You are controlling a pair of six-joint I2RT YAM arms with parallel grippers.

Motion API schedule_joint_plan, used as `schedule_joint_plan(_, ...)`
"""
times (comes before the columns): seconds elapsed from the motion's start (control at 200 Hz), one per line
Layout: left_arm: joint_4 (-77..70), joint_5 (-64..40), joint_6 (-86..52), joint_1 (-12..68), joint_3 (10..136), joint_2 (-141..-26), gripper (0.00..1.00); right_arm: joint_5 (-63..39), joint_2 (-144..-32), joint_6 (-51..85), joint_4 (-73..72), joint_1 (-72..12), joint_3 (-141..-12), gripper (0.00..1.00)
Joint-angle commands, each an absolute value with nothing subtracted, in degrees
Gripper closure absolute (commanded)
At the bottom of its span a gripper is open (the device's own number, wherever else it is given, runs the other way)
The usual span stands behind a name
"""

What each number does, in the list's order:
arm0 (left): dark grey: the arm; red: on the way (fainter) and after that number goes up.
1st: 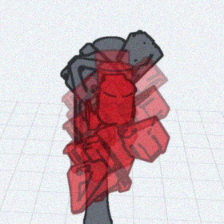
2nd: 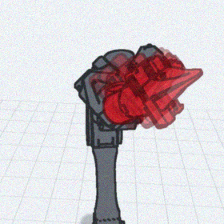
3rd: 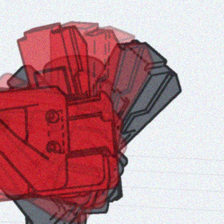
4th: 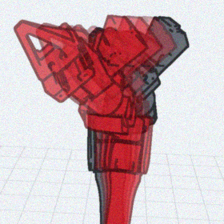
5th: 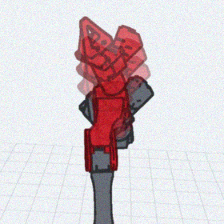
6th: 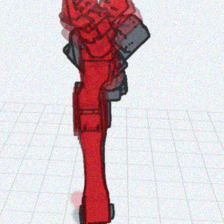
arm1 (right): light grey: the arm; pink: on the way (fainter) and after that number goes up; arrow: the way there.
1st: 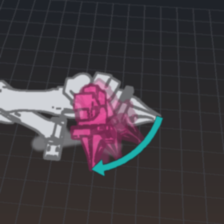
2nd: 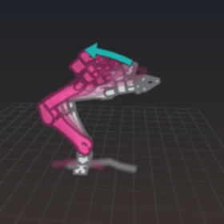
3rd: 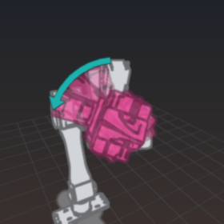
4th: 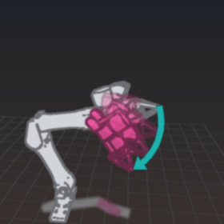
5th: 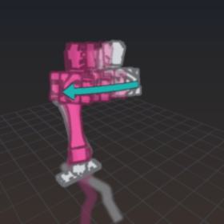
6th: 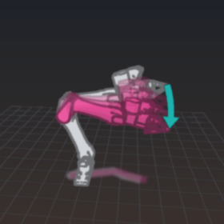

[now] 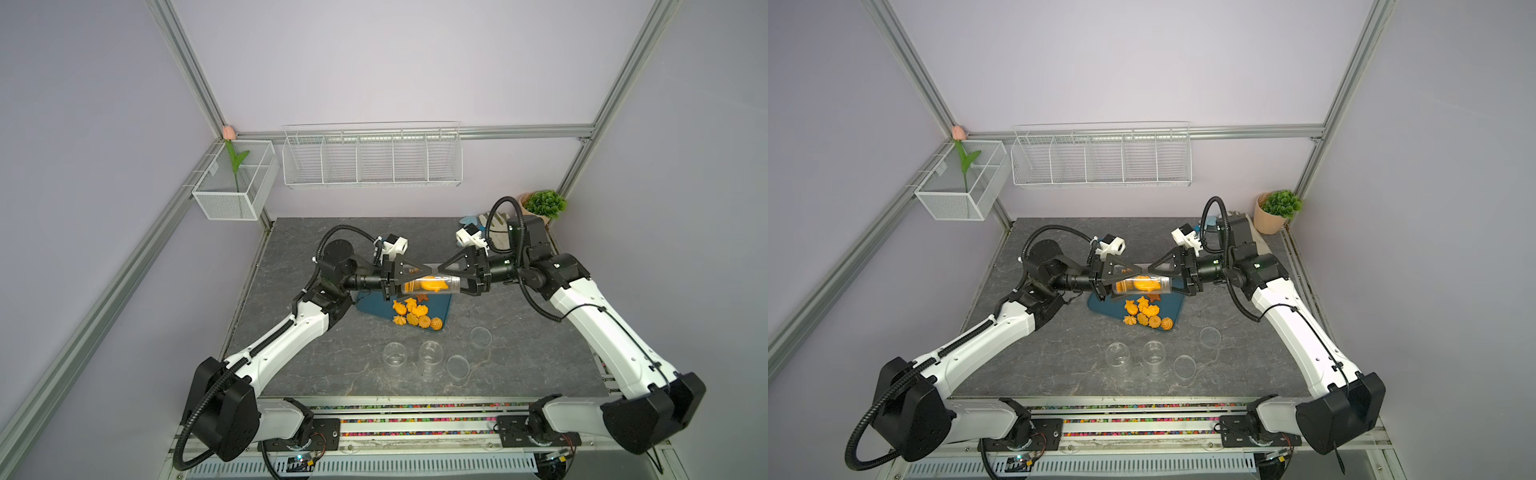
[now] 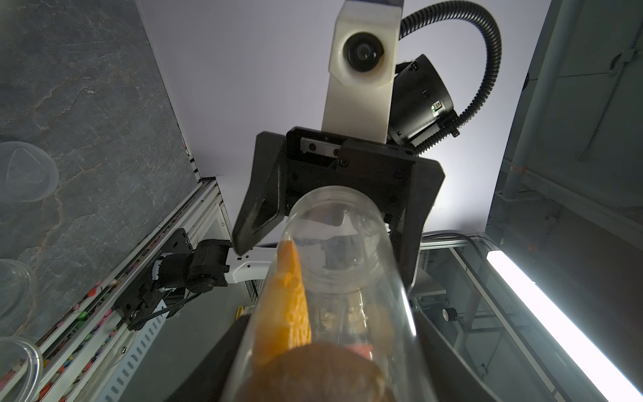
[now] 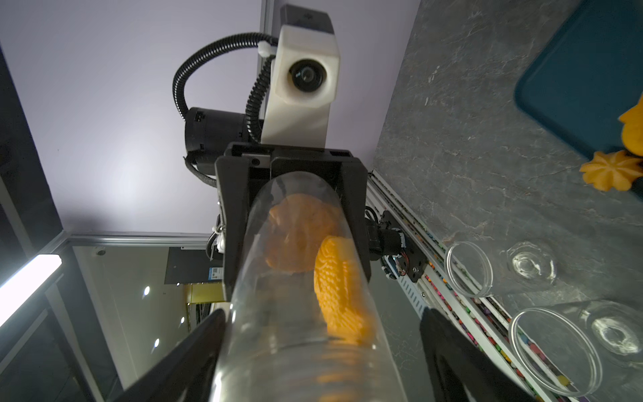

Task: Pour the cookies out of the jar
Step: Pick up the jar from the center of the board, then unscrew the lid from the jar.

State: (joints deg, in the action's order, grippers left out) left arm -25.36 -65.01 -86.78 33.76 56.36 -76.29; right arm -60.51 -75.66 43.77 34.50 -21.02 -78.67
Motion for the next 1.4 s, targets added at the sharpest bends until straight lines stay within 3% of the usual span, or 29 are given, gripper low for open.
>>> schedule_joint_plan(0.0,-28.61,-64.44,-88.11,33.20,54.84,-74.69,0.39,-56.86,-72.05,44.90,33.49,-18.71,-78.37,0.11)
schedule_joint_plan(0.385,-32.89,-63.27,-91.24,32.49,54.99,-73.75,0.39,-57.86,-71.49,46.63,29.69,-15.08,-76.66,0.12)
schedule_joint_plan(0.59,-31.28,-63.59,-90.90,29.99,57.91,-75.75,0.39,-51.87,-73.70,46.62,24.95,-12.13,-79.21,0.11)
schedule_joint_plan(0.79,-28.75,-65.36,-88.07,29.51,59.65,-77.68,0.38,-60.71,-79.64,51.57,16.57,-12.06,-79.68,0.11)
schedule_joint_plan(1.045,-25.05,-66.14,-85.34,27.78,60.44,-78.57,0.38,-64.15,-81.34,53.87,13.27,-13.48,-81.39,0.12)
schedule_joint_plan(1.395,-27.08,-66.43,-86.07,27.83,62.60,-81.40,0.38,-63.16,-79.89,53.23,17.25,-21.93,-78.40,0.09)
